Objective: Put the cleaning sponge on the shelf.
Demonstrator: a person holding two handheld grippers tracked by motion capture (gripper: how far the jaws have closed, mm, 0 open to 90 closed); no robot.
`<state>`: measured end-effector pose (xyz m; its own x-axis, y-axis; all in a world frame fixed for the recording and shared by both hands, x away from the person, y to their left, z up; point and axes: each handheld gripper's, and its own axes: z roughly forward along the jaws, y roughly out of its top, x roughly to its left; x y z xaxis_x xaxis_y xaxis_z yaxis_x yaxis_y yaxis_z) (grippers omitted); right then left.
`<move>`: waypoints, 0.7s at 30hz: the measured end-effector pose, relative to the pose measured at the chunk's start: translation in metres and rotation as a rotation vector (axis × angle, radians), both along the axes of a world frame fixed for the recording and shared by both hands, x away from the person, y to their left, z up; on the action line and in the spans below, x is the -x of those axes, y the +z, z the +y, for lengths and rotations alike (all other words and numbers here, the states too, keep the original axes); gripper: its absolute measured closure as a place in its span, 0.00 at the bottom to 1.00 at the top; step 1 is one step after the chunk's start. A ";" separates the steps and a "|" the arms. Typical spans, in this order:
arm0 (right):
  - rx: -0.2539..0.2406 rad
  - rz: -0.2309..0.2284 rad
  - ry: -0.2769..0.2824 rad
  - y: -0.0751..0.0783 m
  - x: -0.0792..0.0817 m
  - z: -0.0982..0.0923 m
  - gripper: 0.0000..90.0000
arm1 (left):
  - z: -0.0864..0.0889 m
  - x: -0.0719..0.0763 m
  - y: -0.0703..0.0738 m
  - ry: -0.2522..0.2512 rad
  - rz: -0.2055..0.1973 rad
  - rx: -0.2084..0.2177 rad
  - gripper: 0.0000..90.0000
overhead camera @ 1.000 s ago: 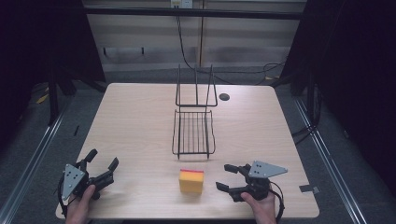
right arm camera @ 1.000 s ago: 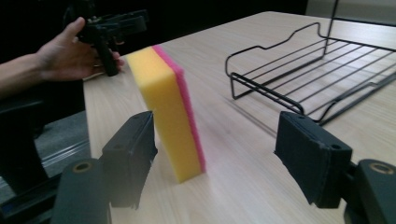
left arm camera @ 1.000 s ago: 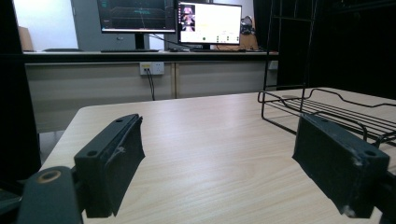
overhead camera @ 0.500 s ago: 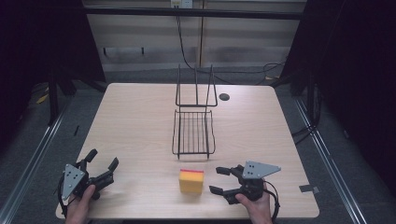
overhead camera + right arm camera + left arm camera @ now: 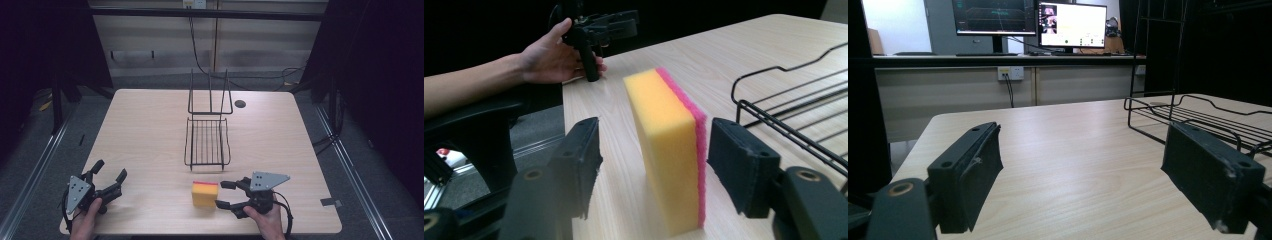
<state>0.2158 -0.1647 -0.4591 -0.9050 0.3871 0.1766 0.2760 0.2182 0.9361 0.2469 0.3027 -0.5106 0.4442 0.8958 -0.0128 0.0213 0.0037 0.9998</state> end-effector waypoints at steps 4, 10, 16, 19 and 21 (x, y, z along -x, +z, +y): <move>0.010 0.005 0.011 -0.002 -0.005 0.004 0.43 | 0.000 0.000 0.000 0.000 0.000 0.000 0.17; 0.028 0.012 0.031 -0.006 -0.016 0.009 0.46 | 0.000 0.000 0.000 -0.005 0.002 0.006 0.17; 0.028 0.017 0.036 -0.009 -0.023 0.011 0.46 | 0.000 0.000 0.000 -0.001 0.001 0.001 0.17; 0.016 0.017 0.042 -0.010 -0.025 0.011 0.46 | 0.000 0.000 0.000 0.000 0.000 0.000 0.17; 0.013 0.020 0.052 -0.010 -0.027 0.012 0.46 | 0.000 0.000 0.000 -0.005 0.002 0.005 0.17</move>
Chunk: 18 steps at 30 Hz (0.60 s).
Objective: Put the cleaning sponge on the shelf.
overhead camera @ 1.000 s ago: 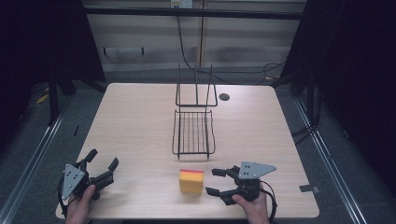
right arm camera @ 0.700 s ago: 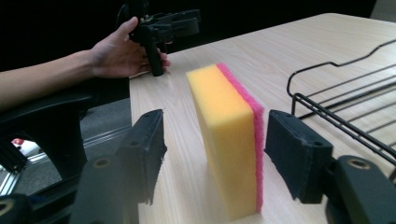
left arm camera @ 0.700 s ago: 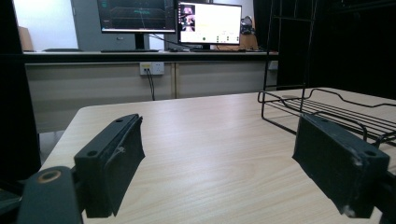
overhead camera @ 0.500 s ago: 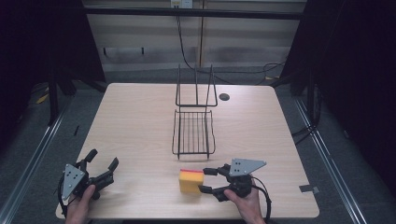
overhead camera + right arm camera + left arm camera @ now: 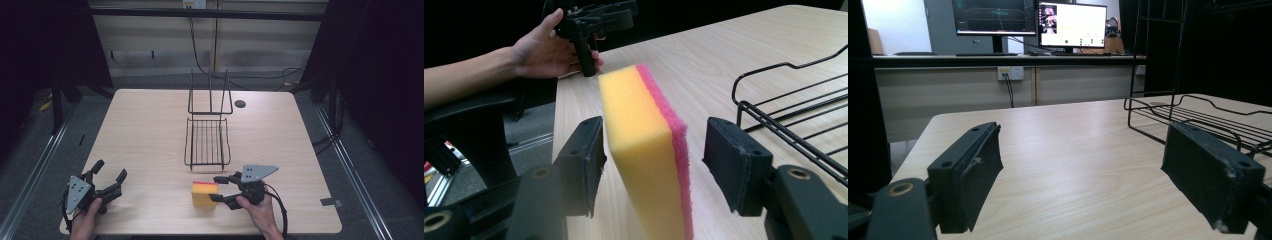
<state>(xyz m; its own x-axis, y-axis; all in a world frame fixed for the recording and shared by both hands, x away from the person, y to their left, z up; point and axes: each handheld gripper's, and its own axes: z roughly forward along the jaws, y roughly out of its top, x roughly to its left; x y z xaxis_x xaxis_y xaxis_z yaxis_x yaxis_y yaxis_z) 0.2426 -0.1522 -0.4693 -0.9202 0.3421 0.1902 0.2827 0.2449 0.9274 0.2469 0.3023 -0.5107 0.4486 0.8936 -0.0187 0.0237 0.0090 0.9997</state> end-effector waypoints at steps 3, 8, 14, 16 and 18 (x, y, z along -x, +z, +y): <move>0.001 0.001 0.018 -0.002 -0.002 0.003 0.48 | 0.000 0.000 0.000 0.005 -0.002 -0.005 0.17; -0.011 -0.007 0.035 -0.004 -0.005 0.008 0.52 | 0.000 0.000 0.000 0.000 0.000 0.001 0.17; -0.004 -0.002 0.052 -0.006 -0.008 0.013 0.62 | 0.000 0.000 0.000 0.000 0.000 0.001 0.17; -0.002 -0.008 0.053 -0.006 -0.008 0.014 0.63 | 0.000 0.000 0.000 0.000 0.000 0.001 0.17; -0.003 -0.009 0.056 -0.006 -0.008 0.014 0.64 | 0.000 0.000 0.000 0.000 0.000 0.000 0.17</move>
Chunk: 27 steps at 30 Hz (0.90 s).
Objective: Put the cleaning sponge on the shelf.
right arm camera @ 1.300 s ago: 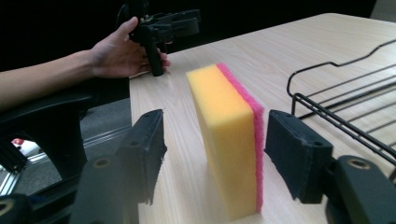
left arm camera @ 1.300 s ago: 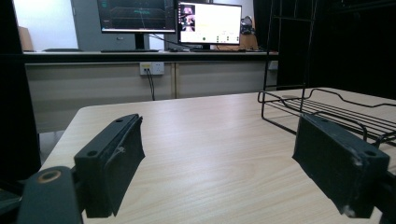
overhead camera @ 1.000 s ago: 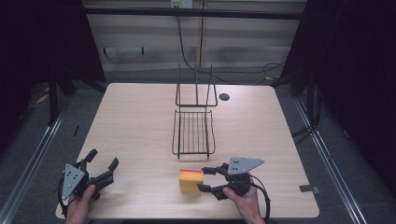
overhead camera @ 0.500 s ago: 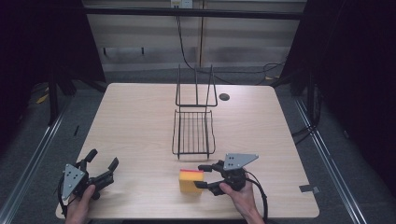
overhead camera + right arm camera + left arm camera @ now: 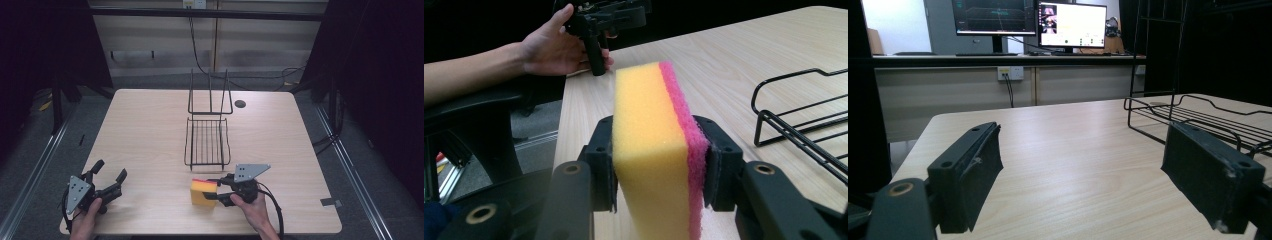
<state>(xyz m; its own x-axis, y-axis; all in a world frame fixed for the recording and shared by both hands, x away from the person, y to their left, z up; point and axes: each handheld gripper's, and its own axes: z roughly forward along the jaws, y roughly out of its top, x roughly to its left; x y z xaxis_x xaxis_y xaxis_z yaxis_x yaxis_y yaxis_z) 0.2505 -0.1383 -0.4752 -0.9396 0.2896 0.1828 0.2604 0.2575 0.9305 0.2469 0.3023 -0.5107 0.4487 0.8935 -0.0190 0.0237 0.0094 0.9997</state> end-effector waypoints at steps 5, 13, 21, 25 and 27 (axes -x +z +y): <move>-0.002 -0.004 0.012 0.001 0.000 0.000 0.65 | 0.000 0.000 0.000 0.000 0.000 0.000 0.17; -0.002 -0.009 0.019 0.005 -0.001 -0.002 0.66 | 0.000 0.000 0.000 0.000 0.000 0.000 0.17; 0.004 -0.031 0.042 0.016 -0.005 0.001 0.67 | 0.000 0.000 0.000 0.000 0.000 -0.001 0.17; 0.003 -0.036 0.038 0.018 -0.007 -0.001 0.67 | 0.000 0.000 0.000 0.000 0.000 0.000 0.17; -0.003 -0.039 0.040 0.020 -0.009 -0.002 0.67 | 0.000 0.000 0.000 0.000 -0.001 0.000 0.17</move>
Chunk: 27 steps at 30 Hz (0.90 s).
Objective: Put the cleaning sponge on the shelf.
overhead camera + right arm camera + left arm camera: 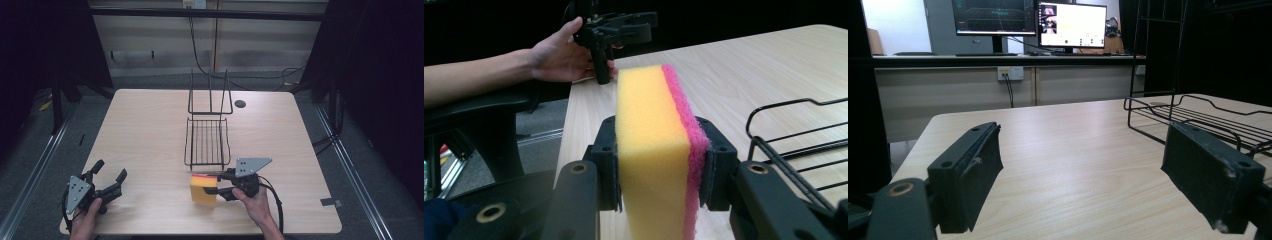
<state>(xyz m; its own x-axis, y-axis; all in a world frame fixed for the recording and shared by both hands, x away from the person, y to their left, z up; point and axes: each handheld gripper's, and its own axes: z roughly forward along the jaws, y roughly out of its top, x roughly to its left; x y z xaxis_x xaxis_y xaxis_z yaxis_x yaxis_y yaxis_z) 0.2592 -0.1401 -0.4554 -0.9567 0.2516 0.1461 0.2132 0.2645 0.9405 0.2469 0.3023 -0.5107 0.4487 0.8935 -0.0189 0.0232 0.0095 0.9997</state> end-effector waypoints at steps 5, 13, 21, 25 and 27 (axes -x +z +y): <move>-0.011 -0.010 0.002 0.004 -0.004 -0.004 0.67 | 0.000 0.000 0.000 0.000 0.000 0.000 0.17; -0.003 -0.033 0.000 0.015 -0.013 -0.007 0.67 | 0.000 0.000 0.000 0.000 0.001 0.001 0.17; -0.011 -0.022 -0.010 0.019 -0.029 -0.010 0.67 | 0.000 0.000 0.000 -0.001 0.001 0.000 0.17; -0.017 -0.015 -0.014 0.022 -0.037 -0.013 0.67 | 0.000 0.000 0.000 -0.002 0.001 0.000 0.17; -0.014 -0.021 -0.014 0.027 -0.039 -0.013 0.67 | 0.000 0.000 0.000 -0.003 0.000 0.000 0.17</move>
